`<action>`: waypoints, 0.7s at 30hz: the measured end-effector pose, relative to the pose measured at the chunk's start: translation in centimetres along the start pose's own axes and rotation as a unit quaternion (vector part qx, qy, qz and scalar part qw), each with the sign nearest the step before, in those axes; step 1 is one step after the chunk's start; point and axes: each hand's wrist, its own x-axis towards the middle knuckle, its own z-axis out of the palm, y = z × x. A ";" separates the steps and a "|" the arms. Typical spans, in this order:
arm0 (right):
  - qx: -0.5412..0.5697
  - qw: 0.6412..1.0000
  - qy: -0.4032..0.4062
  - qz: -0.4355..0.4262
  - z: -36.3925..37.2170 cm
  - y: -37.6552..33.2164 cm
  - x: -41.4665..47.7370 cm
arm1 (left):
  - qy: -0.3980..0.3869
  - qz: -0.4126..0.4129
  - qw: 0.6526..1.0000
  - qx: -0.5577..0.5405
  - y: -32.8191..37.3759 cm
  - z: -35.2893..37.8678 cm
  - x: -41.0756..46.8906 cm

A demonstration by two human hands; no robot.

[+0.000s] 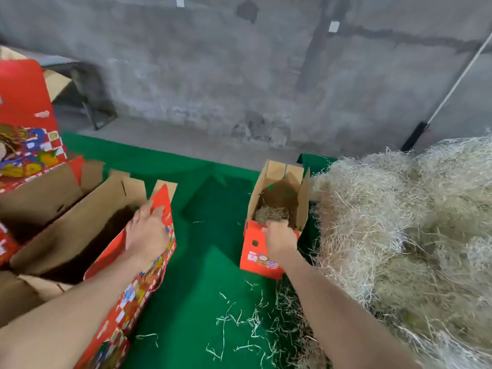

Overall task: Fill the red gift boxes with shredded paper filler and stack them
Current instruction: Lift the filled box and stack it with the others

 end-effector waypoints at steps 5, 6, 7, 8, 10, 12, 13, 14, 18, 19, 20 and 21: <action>-0.011 0.999 -0.005 0.051 -0.5 1.7 6.2 | 0.036 0.050 0.996 0.065 -2.4 -0.2 0.9; -0.013 0.998 -0.009 0.059 -0.6 2.3 7.1 | 0.038 0.051 0.997 0.053 -2.5 -0.2 1.0; -0.018 0.997 -0.019 0.067 -0.7 2.8 8.0 | 0.036 0.052 0.997 0.041 -2.6 -0.1 1.0; -0.025 0.997 -0.034 0.070 -0.6 3.4 8.9 | 0.033 0.056 0.997 0.031 -2.6 -0.2 1.0; -0.034 0.993 -0.074 0.083 -0.6 4.4 10.2 | 0.039 0.057 0.998 -0.004 -2.7 -0.4 0.9; -0.024 0.986 -0.113 0.119 -0.6 5.3 10.4 | 0.073 0.048 0.996 -0.030 -3.1 -0.9 0.3; 0.026 0.978 -0.123 0.167 -0.9 5.3 10.3 | 0.096 0.039 0.995 -0.014 -3.3 -1.1 0.1; 0.067 0.973 -0.103 0.195 -0.9 4.7 9.8 | 0.105 0.016 0.994 0.015 -3.9 -1.5 -0.3; 0.053 0.994 0.099 -0.007 -0.6 1.1 6.3 | -0.050 -0.110 0.993 0.013 -4.7 -2.5 -0.3; 0.050 0.993 0.091 -0.056 -0.4 -0.1 5.2 | -0.080 -0.105 0.991 0.013 -4.5 -2.7 -0.4; 0.051 0.991 0.069 -0.099 -0.2 -1.4 4.1 | -0.091 -0.092 0.991 0.016 -4.2 -2.7 -0.4; 0.058 0.988 0.043 -0.135 -0.1 -2.6 3.1 | -0.093 -0.082 0.992 0.017 -4.0 -2.5 -0.5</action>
